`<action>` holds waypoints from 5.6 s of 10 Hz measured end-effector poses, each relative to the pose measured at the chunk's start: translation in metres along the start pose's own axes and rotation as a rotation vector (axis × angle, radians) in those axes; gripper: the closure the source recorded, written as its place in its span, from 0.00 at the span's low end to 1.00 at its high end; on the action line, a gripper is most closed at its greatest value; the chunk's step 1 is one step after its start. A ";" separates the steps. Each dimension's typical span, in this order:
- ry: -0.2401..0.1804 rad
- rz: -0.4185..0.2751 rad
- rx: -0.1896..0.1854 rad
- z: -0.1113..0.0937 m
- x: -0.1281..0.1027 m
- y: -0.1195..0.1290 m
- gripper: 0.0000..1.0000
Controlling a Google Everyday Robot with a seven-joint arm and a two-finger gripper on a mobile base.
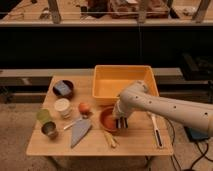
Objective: Wipe red bowl with eraser
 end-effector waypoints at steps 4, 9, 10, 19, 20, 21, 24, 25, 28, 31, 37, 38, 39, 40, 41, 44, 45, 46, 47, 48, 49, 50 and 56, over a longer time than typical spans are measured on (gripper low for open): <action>-0.006 -0.052 -0.027 -0.003 0.010 -0.026 1.00; -0.020 -0.074 -0.031 -0.004 0.018 -0.036 1.00; -0.024 -0.081 -0.012 -0.004 0.018 -0.040 1.00; -0.028 -0.193 0.113 -0.014 -0.018 -0.077 1.00; -0.029 -0.204 0.103 -0.013 -0.024 -0.080 1.00; -0.032 -0.201 0.090 -0.012 -0.029 -0.077 1.00; -0.033 -0.144 0.057 -0.012 -0.031 -0.046 1.00; -0.033 -0.120 0.045 -0.013 -0.031 -0.033 1.00; -0.032 -0.077 0.023 -0.013 -0.030 -0.018 1.00; -0.037 -0.037 0.005 -0.011 -0.030 -0.001 1.00; -0.027 -0.025 0.000 -0.010 -0.001 0.004 1.00; -0.029 -0.027 0.000 -0.009 0.007 0.004 1.00; -0.031 -0.030 0.001 -0.007 0.013 0.002 1.00; -0.031 -0.038 0.005 -0.006 0.019 -0.003 1.00; -0.032 -0.046 0.005 -0.005 0.022 -0.007 1.00; -0.032 -0.080 0.016 -0.005 0.029 -0.024 1.00; -0.032 -0.092 0.022 -0.005 0.029 -0.031 1.00; -0.032 -0.102 0.029 -0.006 0.029 -0.034 1.00; -0.032 -0.111 0.042 -0.007 0.027 -0.038 1.00; -0.033 -0.121 0.054 -0.007 0.024 -0.041 1.00; -0.032 -0.129 0.066 -0.009 0.020 -0.045 1.00; -0.030 -0.139 0.080 -0.011 0.015 -0.050 1.00; -0.029 -0.200 0.088 -0.025 -0.023 -0.066 1.00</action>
